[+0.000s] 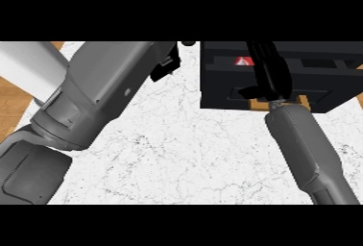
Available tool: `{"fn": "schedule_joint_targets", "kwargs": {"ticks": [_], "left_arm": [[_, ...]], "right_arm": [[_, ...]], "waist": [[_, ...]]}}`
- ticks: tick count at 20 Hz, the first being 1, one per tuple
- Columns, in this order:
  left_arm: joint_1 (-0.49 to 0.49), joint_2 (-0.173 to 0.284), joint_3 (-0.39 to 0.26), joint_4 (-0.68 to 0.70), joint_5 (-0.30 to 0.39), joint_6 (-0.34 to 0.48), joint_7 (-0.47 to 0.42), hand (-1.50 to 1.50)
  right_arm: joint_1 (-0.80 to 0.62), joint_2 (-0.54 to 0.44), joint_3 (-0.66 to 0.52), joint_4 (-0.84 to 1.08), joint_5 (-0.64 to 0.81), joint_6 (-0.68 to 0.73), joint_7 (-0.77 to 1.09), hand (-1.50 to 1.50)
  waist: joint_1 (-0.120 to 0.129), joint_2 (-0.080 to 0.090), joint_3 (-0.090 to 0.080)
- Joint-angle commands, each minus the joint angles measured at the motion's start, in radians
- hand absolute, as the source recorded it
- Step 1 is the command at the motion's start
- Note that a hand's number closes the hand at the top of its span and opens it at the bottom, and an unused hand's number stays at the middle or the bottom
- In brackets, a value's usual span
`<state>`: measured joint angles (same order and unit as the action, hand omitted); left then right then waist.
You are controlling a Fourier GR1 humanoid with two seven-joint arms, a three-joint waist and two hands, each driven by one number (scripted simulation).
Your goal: Pick up the can, place it into the drawer and close the drawer
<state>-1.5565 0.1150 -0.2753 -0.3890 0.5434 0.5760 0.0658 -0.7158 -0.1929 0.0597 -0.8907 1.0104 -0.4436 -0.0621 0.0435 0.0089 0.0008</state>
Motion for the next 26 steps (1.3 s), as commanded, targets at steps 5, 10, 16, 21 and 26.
{"fn": "schedule_joint_targets", "kwargs": {"ticks": [5,10,16,21,26], "left_arm": [[0.072,0.06,-0.018,-0.099,-0.024,-0.025,0.061,-1.5],[0.098,0.089,-0.021,-0.169,-0.032,-0.031,0.089,-1.5],[0.204,0.153,-0.032,-0.285,-0.031,-0.067,0.123,-1.5],[0.267,0.18,-0.04,-0.323,-0.045,-0.088,0.107,-1.5],[0.314,0.185,-0.047,-0.406,-0.04,-0.067,0.14,-1.5]], "right_arm": [[-0.232,0.024,-0.074,0.3,0.059,-0.175,0.016,-1.5],[-0.357,-0.001,-0.113,0.427,0.054,-0.197,-0.007,-1.5],[-0.421,-0.023,-0.14,0.503,0.059,-0.232,-0.009,-1.5],[-0.49,-0.008,-0.162,0.545,0.039,-0.221,-0.033,-1.5],[-0.507,0.029,-0.244,0.513,-0.072,-0.202,-0.128,-1.5]], "waist": [[0.035,0.002,0.0],[0.044,0.009,0.0],[0.068,0.003,0.0],[0.068,0.014,0.0],[0.077,0.002,0.001]]}}
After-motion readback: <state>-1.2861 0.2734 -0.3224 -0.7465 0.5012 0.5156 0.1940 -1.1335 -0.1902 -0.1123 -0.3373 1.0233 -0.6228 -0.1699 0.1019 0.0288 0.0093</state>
